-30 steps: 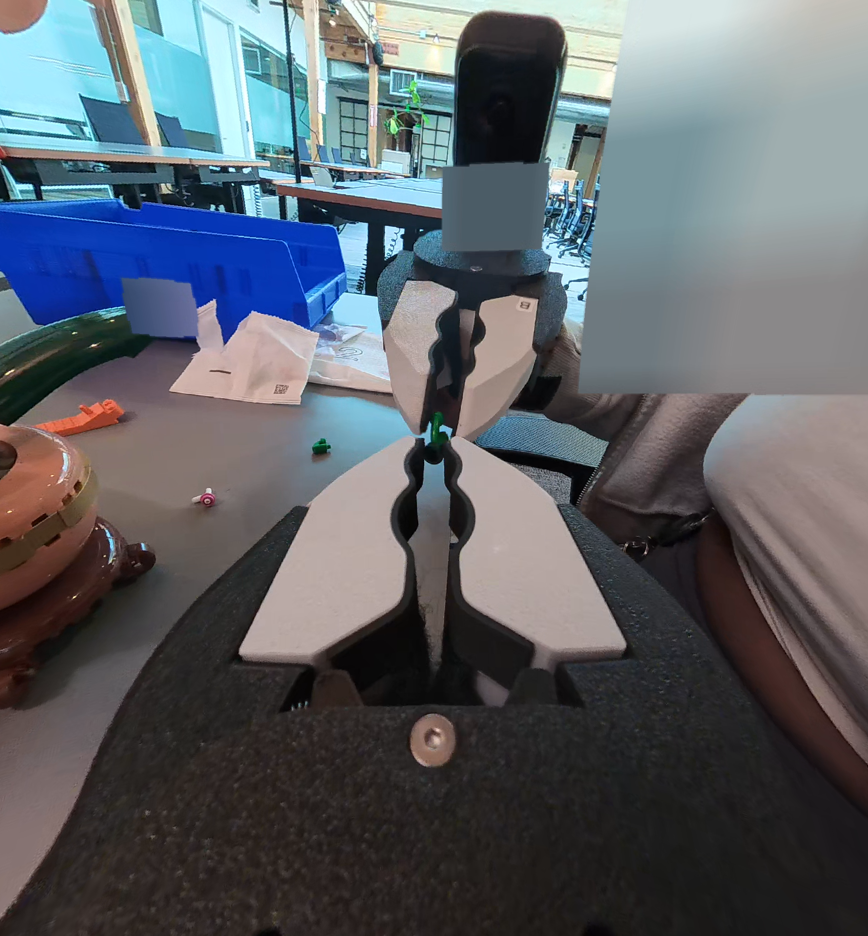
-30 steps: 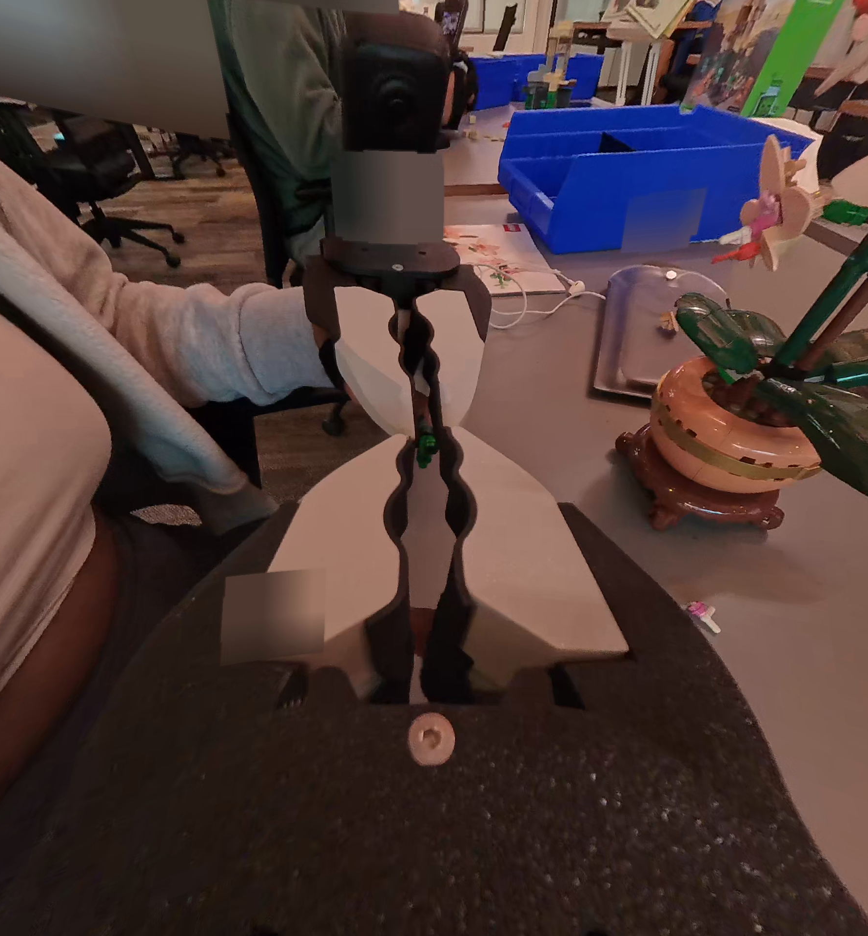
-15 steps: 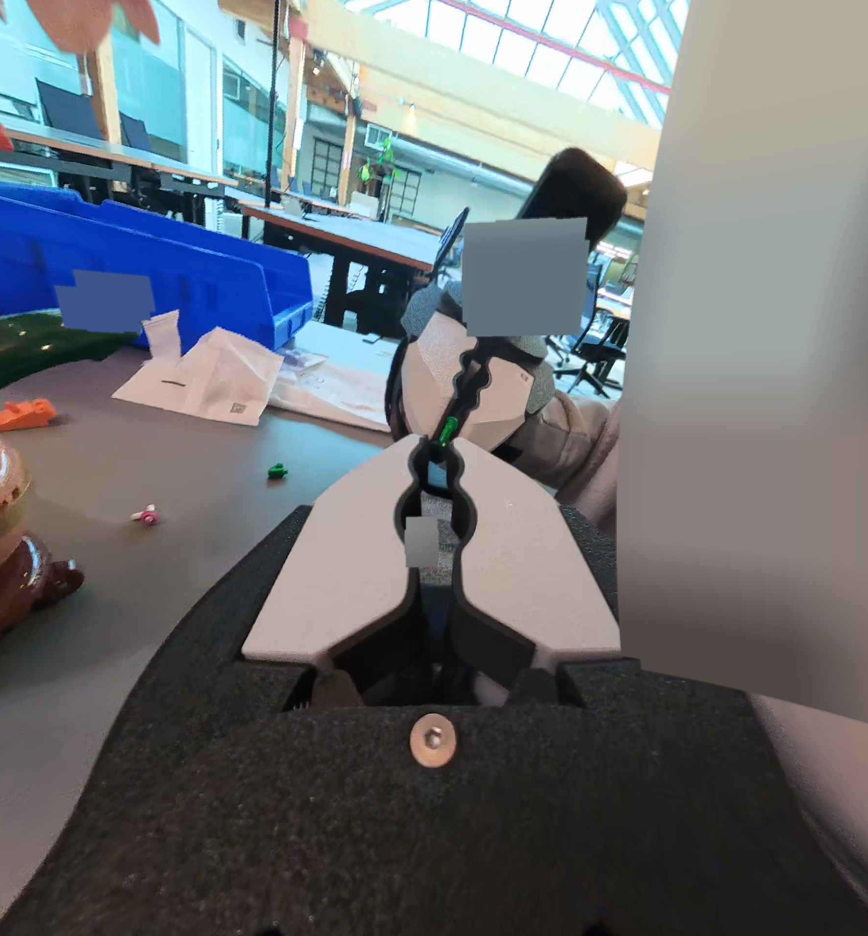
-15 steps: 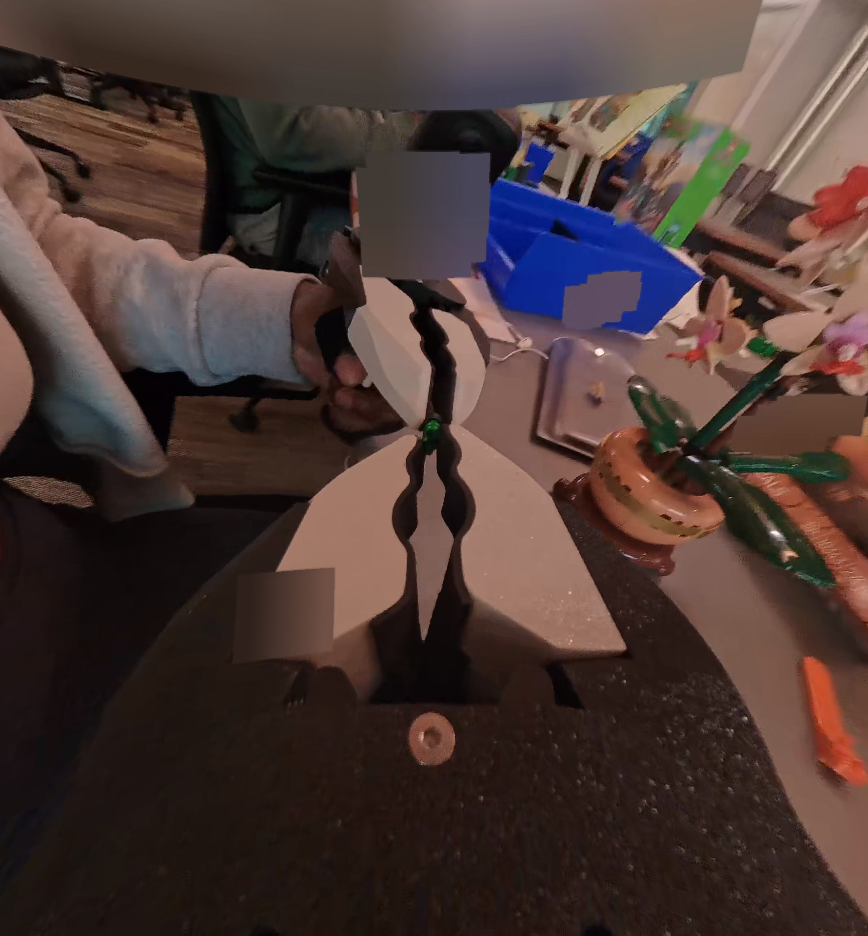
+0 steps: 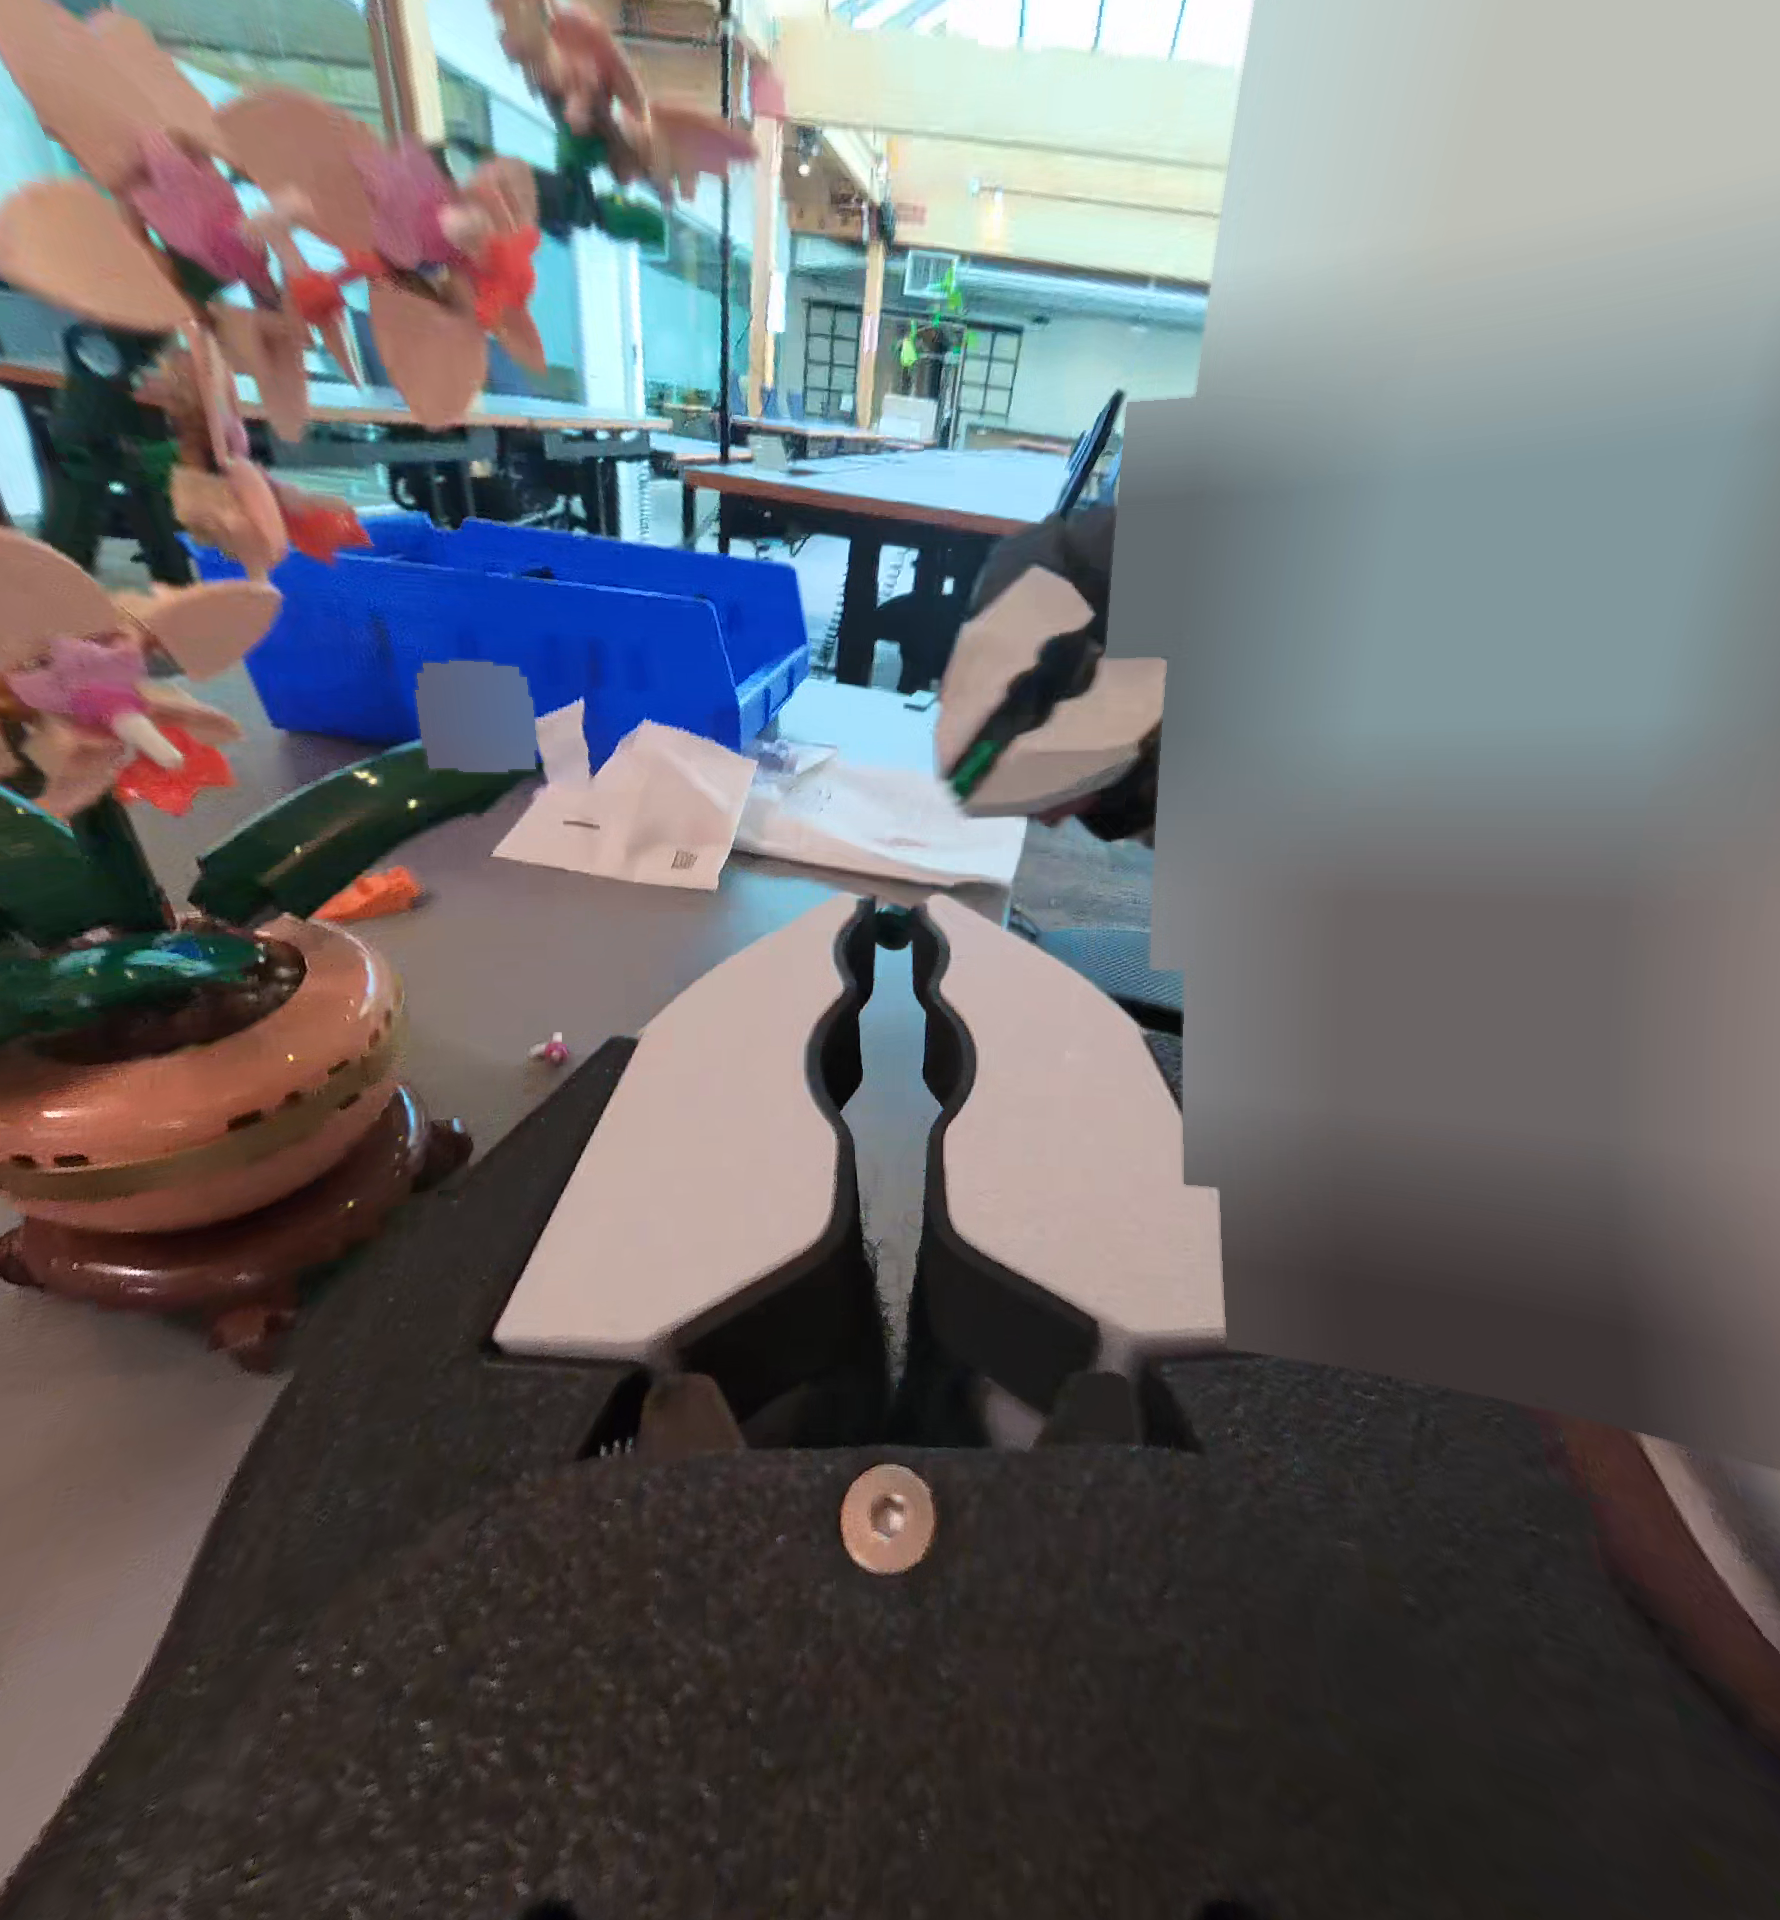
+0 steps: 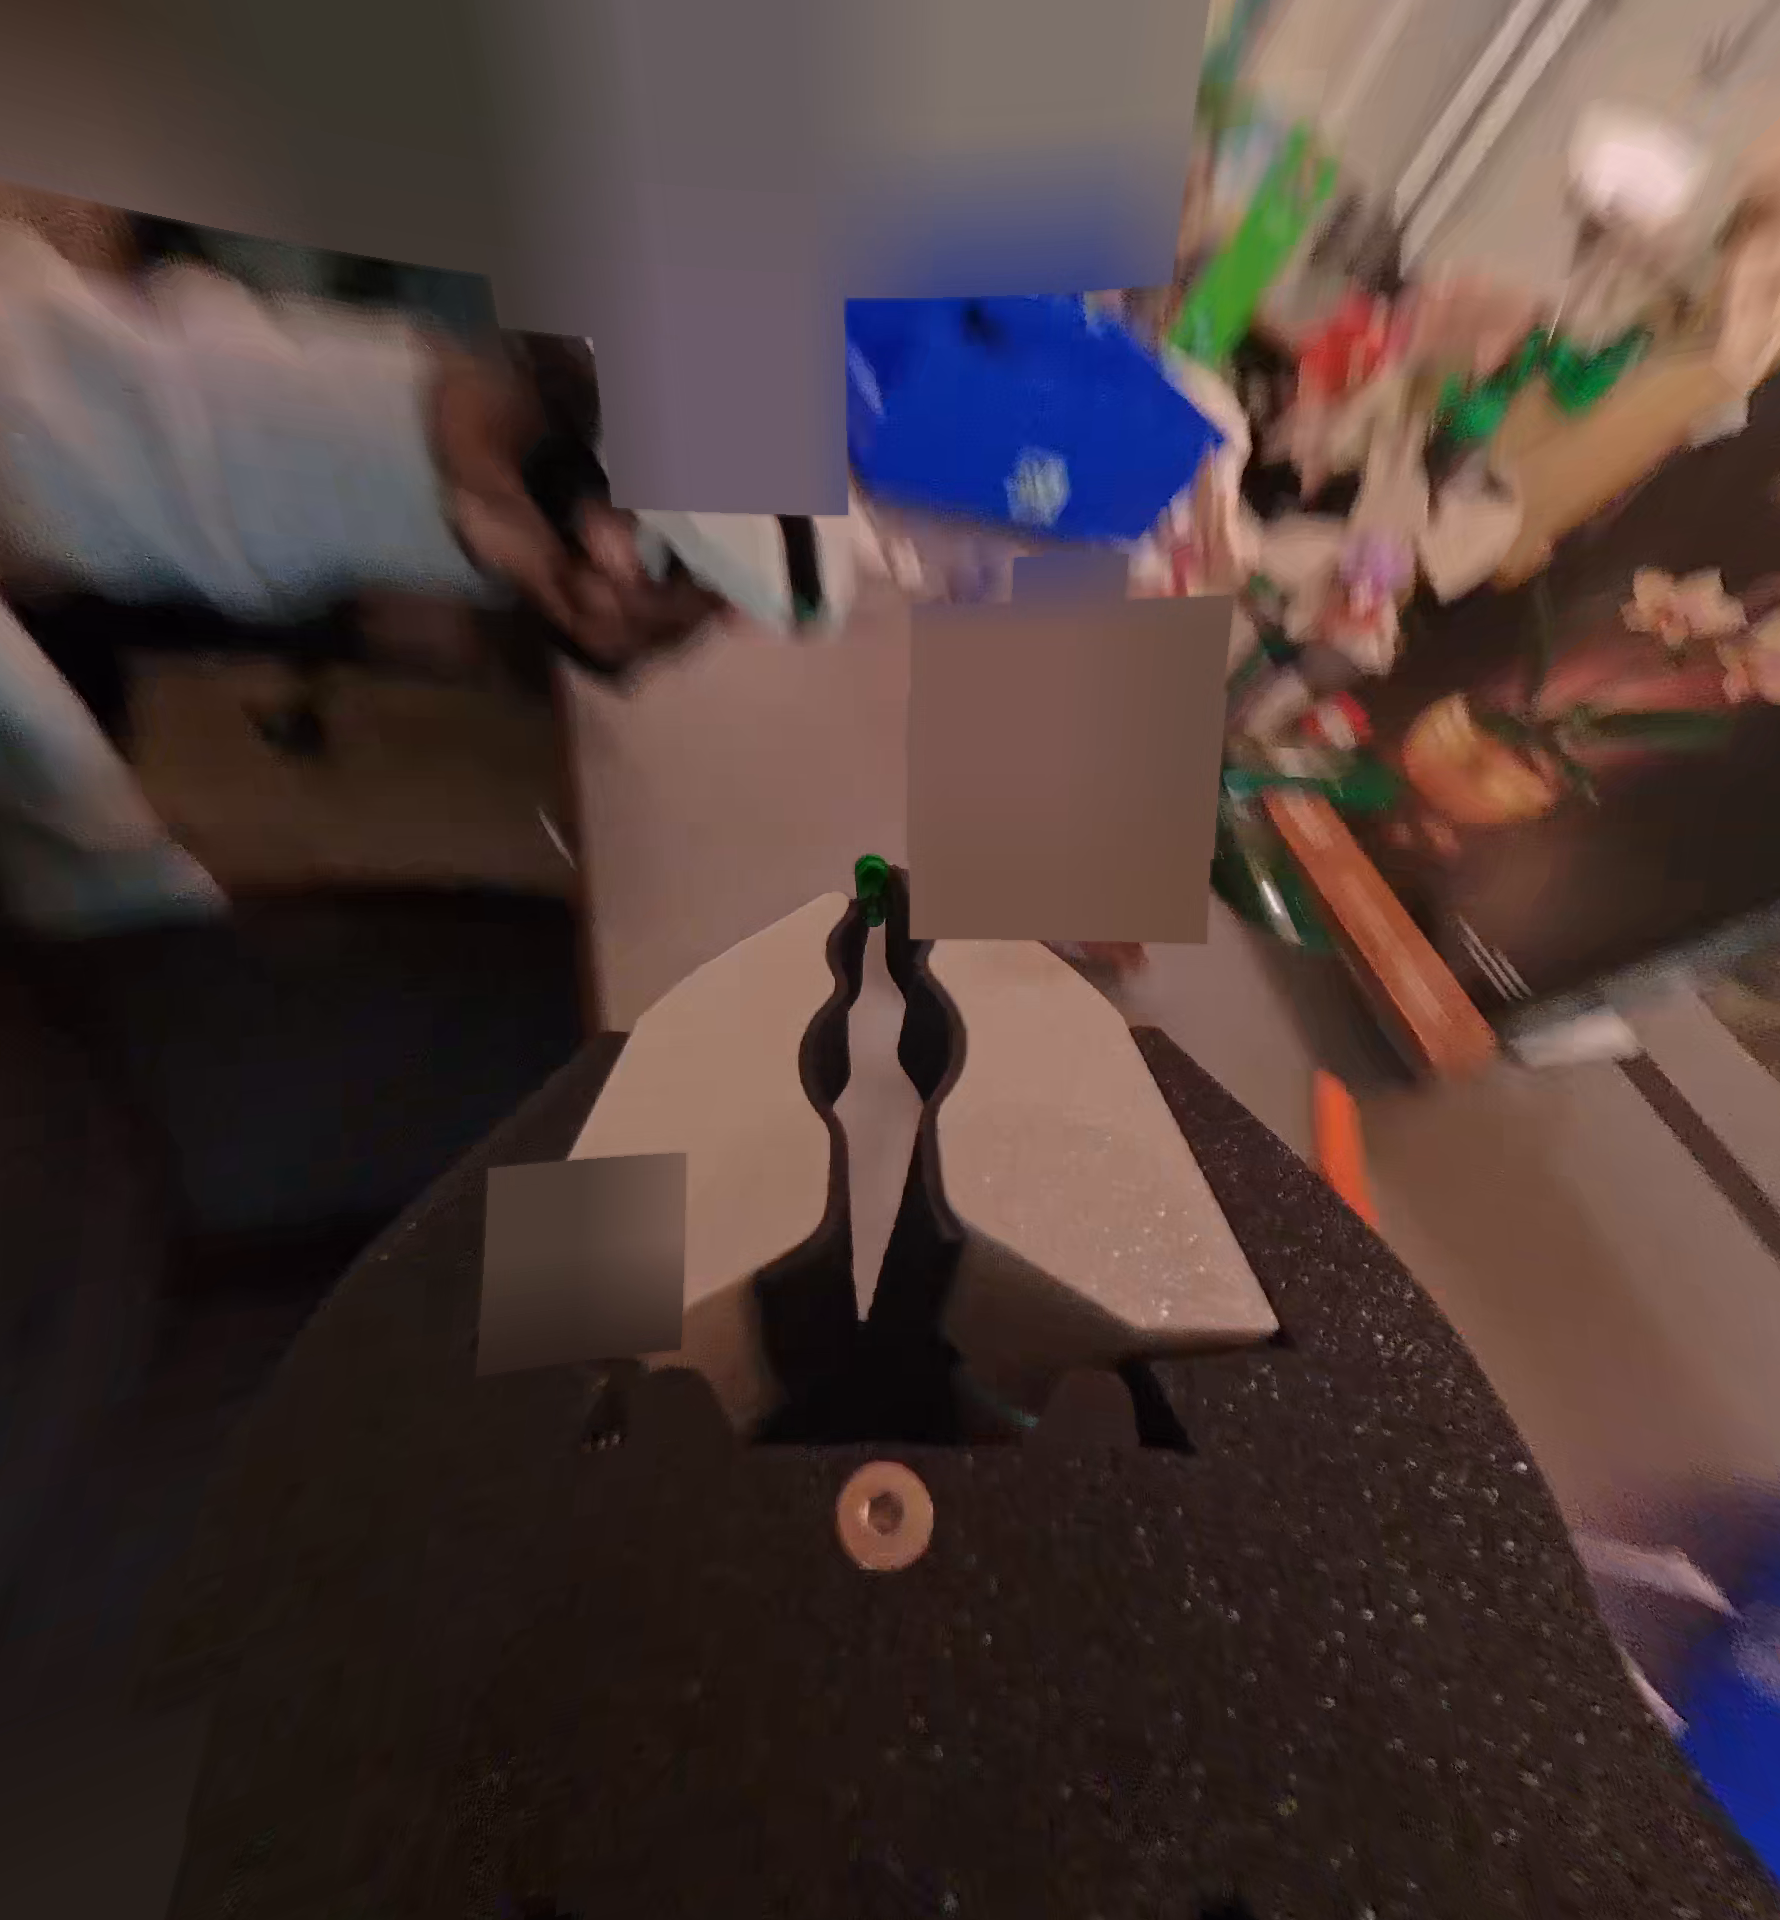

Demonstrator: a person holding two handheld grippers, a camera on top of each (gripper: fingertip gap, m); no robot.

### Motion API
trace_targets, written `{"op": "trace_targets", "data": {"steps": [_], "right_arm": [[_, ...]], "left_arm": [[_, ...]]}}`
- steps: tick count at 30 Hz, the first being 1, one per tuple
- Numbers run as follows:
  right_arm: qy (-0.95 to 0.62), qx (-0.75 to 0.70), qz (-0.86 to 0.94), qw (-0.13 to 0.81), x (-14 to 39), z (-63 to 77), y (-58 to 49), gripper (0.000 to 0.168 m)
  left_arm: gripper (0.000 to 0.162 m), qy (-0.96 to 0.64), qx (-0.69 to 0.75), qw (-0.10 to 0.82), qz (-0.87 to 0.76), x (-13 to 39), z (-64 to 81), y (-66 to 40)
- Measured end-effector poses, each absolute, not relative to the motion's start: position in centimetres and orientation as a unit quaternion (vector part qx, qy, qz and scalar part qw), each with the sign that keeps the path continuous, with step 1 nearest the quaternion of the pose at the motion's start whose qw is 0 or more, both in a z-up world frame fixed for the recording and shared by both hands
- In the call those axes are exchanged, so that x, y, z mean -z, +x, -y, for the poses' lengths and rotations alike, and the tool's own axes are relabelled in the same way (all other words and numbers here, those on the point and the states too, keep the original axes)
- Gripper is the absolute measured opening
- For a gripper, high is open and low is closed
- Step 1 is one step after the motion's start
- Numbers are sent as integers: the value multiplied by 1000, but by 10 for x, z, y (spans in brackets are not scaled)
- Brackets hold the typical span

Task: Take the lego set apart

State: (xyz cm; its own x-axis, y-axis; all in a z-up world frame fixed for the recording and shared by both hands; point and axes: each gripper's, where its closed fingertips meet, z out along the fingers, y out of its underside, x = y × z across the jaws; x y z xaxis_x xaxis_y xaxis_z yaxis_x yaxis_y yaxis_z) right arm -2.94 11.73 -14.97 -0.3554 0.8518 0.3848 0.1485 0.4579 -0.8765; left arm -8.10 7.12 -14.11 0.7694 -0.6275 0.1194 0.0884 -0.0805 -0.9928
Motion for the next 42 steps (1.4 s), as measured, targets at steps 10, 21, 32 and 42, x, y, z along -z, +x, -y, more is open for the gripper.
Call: {"op": "trace_targets", "data": {"steps": [10, 21, 32, 42], "right_arm": [[-609, -280, 653, 352, 231, -222, -14, 10], [-633, -253, 683, 262, 258, -209, -18, 57], [-259, -361, 722, 531, 148, -79, -51, 28], [-169, -333, 719, 586, 142, -51, -63, 16]], "left_arm": [[6, -678, 282, 654, -180, 147, -74, -80], [6, -693, 275, 639, -186, 162, -80, -73], [6, -639, 450, 605, -155, 148, -66, -56], [6, -589, 548, 580, -128, 136, -58, -52]]}}
